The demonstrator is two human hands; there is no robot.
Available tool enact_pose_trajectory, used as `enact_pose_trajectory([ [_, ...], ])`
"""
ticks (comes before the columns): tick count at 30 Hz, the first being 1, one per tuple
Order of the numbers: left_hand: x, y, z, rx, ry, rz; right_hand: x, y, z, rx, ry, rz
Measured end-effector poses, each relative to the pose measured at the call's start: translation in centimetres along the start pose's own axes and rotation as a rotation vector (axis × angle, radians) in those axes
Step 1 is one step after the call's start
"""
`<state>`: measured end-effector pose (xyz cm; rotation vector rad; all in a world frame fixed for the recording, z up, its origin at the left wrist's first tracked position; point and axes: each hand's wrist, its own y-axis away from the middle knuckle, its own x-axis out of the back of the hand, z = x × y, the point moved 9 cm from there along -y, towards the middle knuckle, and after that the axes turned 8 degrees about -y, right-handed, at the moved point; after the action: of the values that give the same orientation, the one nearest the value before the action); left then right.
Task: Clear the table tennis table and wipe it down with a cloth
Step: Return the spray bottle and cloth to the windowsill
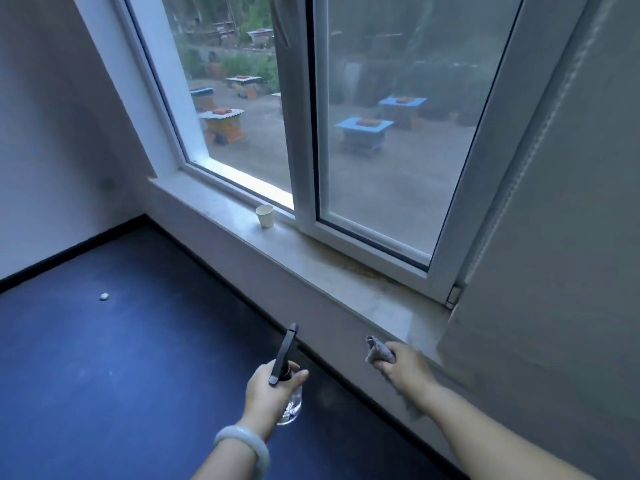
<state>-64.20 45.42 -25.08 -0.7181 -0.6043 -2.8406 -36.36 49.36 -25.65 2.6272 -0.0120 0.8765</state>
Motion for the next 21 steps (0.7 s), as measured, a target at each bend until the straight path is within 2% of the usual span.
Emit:
enact_pose_trajectory([
  [12,-11.4,-18.9,8.4,-0.154,-0.234,-0.397,4.3,-11.7,3.4,-0.225,0.013,0.181],
  [15,-14.0,-21.7,10.1,-0.181,-0.249,-0.463,5.2,-14.1,4.3,-0.277,0.043,0.21],
  [18,-16.5,-23.8,11.4,-0.189,-0.247,-0.497,6.9,-16.3,4.3,-0.249,0.088,0.276],
  [21,-19.0,-25.2,12.3,-0.191,-0.225,-0.525,7.0,-18.2,5.2,-0.253,0.182,0.239],
])
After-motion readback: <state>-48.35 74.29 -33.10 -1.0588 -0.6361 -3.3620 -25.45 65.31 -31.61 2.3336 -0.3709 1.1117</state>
